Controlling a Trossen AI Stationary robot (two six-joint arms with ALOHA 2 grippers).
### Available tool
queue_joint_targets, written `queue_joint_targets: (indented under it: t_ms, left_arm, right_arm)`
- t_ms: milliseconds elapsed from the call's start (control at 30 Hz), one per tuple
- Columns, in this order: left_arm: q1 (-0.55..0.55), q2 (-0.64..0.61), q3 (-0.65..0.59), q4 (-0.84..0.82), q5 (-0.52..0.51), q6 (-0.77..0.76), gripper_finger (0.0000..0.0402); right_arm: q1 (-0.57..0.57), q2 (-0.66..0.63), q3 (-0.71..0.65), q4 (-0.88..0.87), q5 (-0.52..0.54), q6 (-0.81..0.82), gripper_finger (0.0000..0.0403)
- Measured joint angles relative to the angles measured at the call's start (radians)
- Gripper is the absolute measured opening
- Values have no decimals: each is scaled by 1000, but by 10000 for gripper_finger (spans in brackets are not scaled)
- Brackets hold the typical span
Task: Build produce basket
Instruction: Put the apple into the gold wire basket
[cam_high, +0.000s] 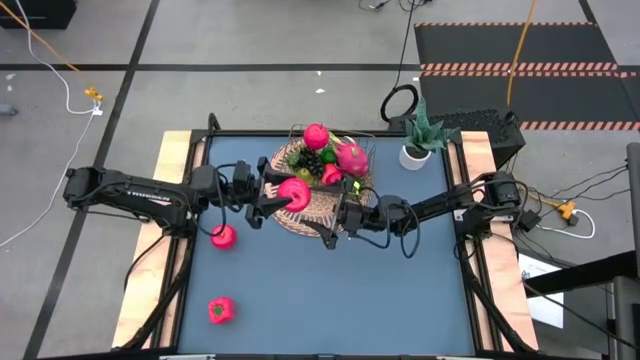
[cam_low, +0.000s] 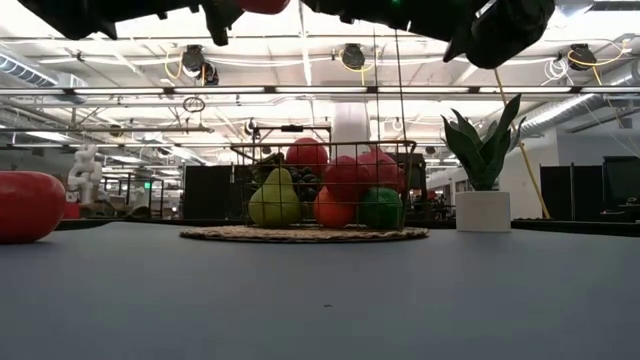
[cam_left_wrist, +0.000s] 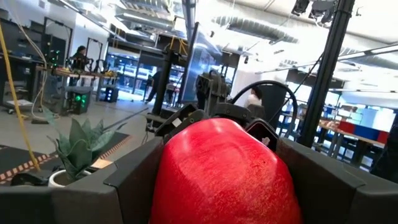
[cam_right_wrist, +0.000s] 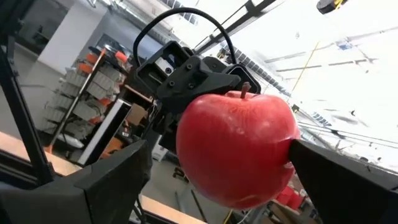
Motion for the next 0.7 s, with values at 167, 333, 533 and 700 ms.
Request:
queue_joint_targets:
  t_ms: [167, 333, 533, 700]
  left_arm:
    - [-1, -1, 0, -32, 6, 25, 297]
    - [0, 2, 0, -63, 5, 25, 297]
    - [-2, 10, -3, -98, 15, 46, 296]
    - [-2, 34, -2, -70, 2, 35, 296]
  right_arm:
    - [-1, 0, 0, -11, 2, -13, 389]
    - [-1, 1, 0, -30, 78, 13, 396]
    - [-2, -29, 11, -192, 71, 29, 400]
    - [-5, -40, 19, -240, 64, 36, 400]
